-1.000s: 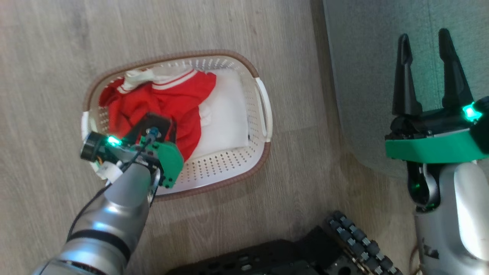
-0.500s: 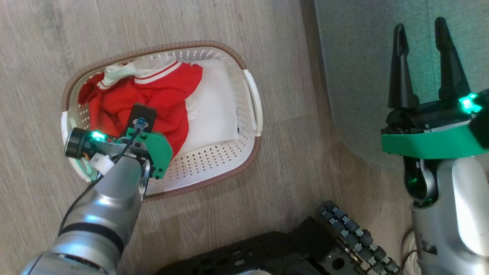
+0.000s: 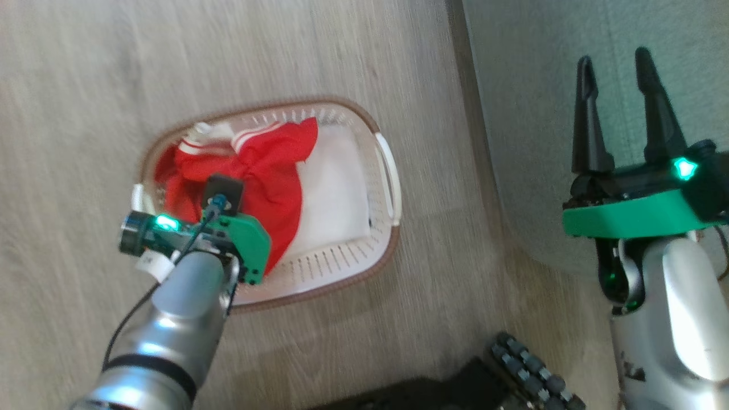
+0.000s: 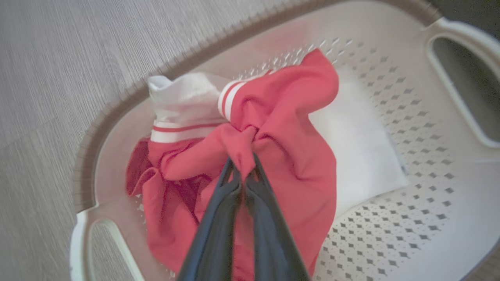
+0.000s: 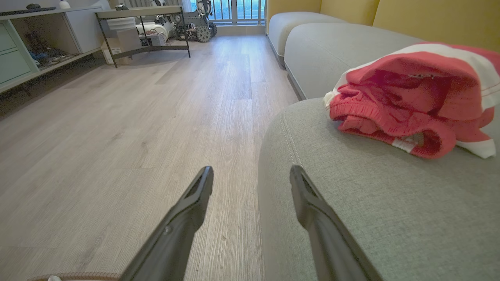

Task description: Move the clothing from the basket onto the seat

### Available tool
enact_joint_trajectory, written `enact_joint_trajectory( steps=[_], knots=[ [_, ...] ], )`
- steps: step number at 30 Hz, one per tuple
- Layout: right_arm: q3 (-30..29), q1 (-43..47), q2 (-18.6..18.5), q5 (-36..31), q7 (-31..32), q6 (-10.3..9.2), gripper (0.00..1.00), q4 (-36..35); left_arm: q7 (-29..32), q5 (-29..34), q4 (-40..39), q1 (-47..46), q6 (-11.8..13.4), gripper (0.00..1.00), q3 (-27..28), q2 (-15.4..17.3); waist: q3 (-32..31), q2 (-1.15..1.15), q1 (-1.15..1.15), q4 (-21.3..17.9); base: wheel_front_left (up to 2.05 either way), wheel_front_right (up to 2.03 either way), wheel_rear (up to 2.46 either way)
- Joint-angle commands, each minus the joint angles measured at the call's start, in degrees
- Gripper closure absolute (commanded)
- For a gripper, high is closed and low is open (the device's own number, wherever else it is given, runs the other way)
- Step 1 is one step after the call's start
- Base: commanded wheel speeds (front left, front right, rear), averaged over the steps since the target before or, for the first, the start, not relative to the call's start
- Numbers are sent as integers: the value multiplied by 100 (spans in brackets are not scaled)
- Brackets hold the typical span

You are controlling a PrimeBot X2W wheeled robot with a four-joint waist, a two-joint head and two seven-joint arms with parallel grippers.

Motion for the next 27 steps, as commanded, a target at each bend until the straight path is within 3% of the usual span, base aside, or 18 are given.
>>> enact_joint_trajectory(
  steps=[1,17,27],
  knots=[
    [65,274,-17,-65,-51,-2,0,-79,-75,-93,-365,255,-58,100,98,38,-508,0,0,228,0,0,0],
    [-4,1203,-17,-373,-51,-2,0,771,-78,-491,-2083,1365,-893,100,-97,21,-3014,0,0,726,0,0,0],
    [-41,1810,-17,-427,-51,-2,0,1088,-11,-1026,-2846,1301,-1018,100,-463,20,-4145,0,0,900,0,0,0]
  ],
)
